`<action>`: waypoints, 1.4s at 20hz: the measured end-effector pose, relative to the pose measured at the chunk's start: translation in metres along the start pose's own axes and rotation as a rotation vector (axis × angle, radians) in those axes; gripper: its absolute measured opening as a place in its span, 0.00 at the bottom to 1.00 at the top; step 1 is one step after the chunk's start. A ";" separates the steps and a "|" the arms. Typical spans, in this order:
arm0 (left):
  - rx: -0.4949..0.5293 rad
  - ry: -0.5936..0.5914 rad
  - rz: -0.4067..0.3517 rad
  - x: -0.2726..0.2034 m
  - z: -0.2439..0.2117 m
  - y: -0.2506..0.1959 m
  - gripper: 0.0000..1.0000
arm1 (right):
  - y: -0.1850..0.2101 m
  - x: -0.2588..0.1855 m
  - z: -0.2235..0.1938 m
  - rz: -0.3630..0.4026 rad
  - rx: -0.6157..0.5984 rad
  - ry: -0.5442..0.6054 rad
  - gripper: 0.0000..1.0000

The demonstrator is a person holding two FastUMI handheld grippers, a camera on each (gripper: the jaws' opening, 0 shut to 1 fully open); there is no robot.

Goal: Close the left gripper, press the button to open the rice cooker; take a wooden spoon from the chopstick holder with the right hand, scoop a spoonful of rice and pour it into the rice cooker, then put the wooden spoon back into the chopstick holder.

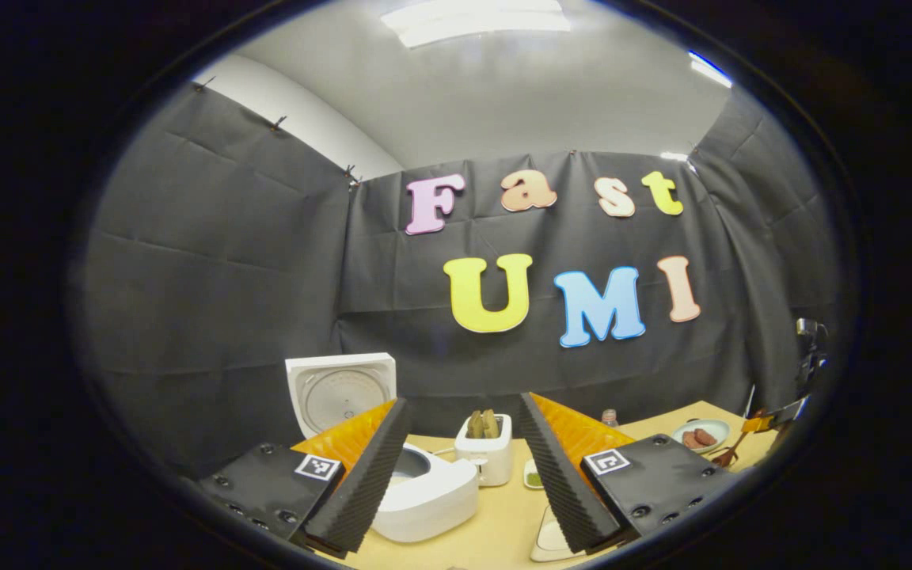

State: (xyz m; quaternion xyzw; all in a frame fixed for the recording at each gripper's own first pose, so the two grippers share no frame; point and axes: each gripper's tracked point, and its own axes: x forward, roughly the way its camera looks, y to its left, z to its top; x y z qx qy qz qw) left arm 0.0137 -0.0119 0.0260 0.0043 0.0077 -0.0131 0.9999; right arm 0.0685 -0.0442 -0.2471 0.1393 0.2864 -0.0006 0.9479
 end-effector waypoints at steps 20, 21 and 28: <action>0.078 -0.024 0.193 0.101 0.021 0.110 0.96 | 0.034 -0.109 0.116 -0.090 -0.216 -0.343 0.98; 0.082 -0.025 0.211 0.112 0.024 0.122 0.96 | 0.035 -0.111 0.117 -0.103 -0.220 -0.354 0.98; 0.102 -0.072 0.302 0.181 0.042 0.186 0.96 | 0.057 -0.124 0.109 -0.144 -0.224 -0.379 0.98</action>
